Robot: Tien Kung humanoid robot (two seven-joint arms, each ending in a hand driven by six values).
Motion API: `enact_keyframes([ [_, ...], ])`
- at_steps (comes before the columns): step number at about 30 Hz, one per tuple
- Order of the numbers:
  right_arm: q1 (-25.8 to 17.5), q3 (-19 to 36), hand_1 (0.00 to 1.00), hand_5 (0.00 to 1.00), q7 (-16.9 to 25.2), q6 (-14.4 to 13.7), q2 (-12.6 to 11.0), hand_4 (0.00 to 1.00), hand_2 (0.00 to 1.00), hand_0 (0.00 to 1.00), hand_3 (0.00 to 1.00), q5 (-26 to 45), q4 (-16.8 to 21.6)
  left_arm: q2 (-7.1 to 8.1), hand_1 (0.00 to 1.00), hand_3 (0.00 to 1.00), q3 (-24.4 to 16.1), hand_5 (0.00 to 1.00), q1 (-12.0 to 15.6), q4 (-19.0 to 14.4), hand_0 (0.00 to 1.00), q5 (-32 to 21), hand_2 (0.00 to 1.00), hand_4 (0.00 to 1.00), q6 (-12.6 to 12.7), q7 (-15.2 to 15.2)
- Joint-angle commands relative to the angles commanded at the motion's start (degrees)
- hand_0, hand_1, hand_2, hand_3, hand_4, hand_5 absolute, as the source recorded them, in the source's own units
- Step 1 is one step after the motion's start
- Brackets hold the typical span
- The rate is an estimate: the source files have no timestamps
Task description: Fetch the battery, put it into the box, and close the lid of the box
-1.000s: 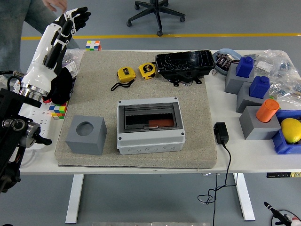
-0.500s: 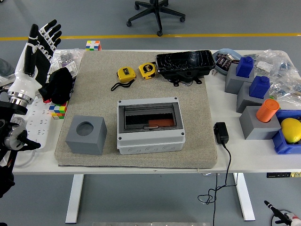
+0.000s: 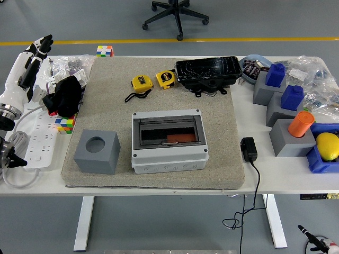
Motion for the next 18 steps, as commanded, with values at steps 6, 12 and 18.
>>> enact_keyframes([
  [6, 0.01, -0.02, 0.791, 0.998, 0.04, -0.01, 0.01, 0.998, 0.770, 0.866, 0.846, 0.12, 0.00, -0.63, 0.959, 0.896, -1.59, 0.998, 0.85, -0.64, 0.941, 2.79, 0.926, 0.998, 0.49, 0.46],
  [12, 0.01, 0.12, 0.790, 0.998, 0.02, -0.01, 0.05, 0.998, 0.770, 0.867, 0.845, -0.09, 0.00, -1.41, 0.937, 0.879, -2.60, 0.998, 1.47, -1.36, 0.920, 5.69, 0.904, 0.998, 1.27, 0.58],
  [18, -0.15, -0.50, 0.790, 0.998, 0.01, 0.05, 0.15, 0.998, 0.770, 0.866, 0.846, -0.02, 0.00, -1.71, 0.928, 0.871, -3.18, 0.998, 2.10, -1.51, 0.911, 6.17, 0.895, 0.998, 2.69, 0.14],
])
